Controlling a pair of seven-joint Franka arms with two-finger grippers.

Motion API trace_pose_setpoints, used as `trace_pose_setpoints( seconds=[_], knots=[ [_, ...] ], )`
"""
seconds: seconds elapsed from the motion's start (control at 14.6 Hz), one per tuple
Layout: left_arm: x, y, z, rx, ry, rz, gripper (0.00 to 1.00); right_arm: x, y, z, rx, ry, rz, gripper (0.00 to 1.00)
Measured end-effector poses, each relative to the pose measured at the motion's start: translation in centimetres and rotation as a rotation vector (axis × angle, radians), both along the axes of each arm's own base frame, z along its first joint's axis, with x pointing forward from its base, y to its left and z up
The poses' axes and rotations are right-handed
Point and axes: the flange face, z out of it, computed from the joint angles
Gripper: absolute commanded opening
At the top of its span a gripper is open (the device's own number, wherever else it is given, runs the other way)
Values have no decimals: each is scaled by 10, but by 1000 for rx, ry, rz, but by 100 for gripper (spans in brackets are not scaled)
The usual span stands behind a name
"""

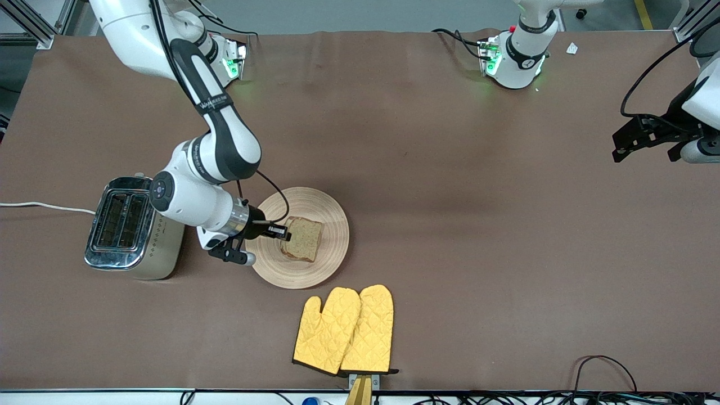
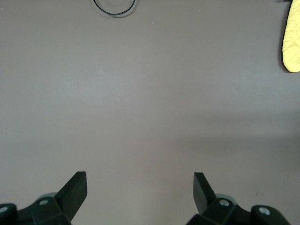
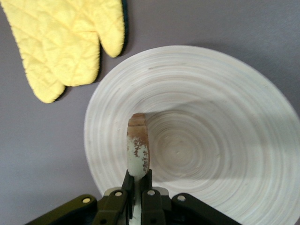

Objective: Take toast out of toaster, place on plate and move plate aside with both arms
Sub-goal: 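Carry the toast with the right gripper onto the wooden plate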

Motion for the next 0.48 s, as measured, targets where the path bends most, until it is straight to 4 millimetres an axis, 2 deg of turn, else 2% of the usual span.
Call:
trace_pose_setpoints(
  seconds=[0.21,0.48],
  knots=[
    [0,1,0,0,0,1,100,-2,-29,-22,-18,15,30,0],
    [0,1,0,0,0,1,100,-11,-43,-38,-29,29,63,0]
  ],
)
